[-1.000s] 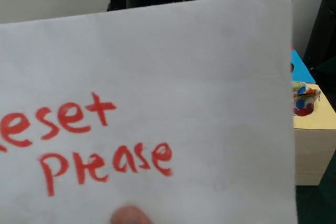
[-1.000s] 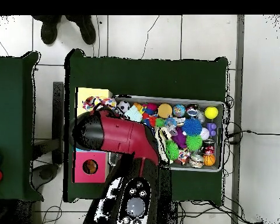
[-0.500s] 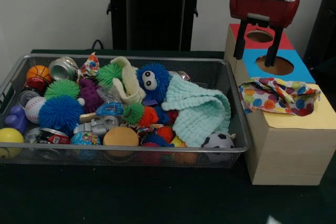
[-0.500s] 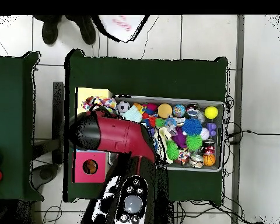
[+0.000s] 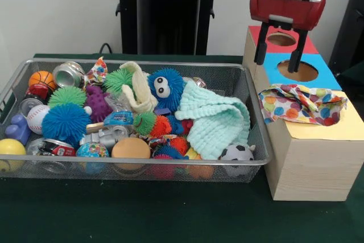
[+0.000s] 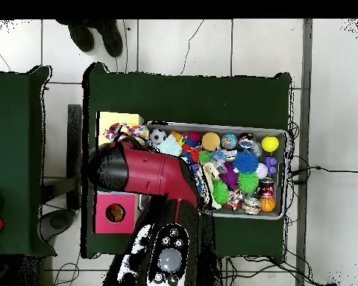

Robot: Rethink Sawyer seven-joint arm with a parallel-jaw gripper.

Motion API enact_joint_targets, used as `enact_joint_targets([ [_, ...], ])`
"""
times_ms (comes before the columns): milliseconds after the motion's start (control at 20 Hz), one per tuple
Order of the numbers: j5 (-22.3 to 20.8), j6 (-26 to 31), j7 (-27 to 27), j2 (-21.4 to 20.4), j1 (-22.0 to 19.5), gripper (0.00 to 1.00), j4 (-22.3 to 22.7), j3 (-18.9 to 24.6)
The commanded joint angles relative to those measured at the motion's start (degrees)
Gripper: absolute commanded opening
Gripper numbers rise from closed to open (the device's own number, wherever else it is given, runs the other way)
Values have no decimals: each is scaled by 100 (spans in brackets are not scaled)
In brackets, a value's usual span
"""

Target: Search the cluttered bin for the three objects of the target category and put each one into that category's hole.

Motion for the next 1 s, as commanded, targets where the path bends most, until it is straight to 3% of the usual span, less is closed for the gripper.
enact_joint_targets([
  [50,-248,-85,272,81,-175,100,449,549],
  [750,-215,-265,258,145,-283,100,495,700],
  [1000,-108,-322,498,353,-163,100,255,740],
])
